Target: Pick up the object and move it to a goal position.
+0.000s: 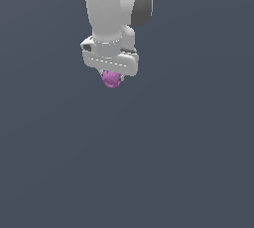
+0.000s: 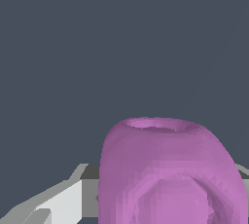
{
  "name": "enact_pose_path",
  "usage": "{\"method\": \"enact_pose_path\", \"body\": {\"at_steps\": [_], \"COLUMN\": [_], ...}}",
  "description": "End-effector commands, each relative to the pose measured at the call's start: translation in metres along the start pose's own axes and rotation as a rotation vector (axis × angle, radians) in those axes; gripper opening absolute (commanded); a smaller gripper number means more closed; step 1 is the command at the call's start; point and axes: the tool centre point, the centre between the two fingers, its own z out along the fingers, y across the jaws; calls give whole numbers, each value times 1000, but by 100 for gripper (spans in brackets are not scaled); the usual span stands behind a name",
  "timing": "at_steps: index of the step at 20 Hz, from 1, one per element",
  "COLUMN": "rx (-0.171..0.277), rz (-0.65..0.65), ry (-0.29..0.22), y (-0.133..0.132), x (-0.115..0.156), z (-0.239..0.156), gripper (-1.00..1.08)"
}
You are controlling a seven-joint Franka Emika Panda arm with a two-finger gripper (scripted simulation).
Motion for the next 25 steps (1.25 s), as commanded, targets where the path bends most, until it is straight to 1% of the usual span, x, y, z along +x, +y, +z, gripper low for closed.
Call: {"method": "enact_pose_path", "body": {"at_steps": [1, 8, 13, 19, 25], "rx": [-1, -1, -1, -1, -1], "rz": [0, 0, 0, 0, -1], "ry": [-1, -1, -1, -1, -1], "y": [6, 21, 28, 33, 34], "x": [0, 2, 4, 6, 8], "z": [-26, -95, -131, -157, -164], "gripper": [-100, -100, -100, -100, -100]}}
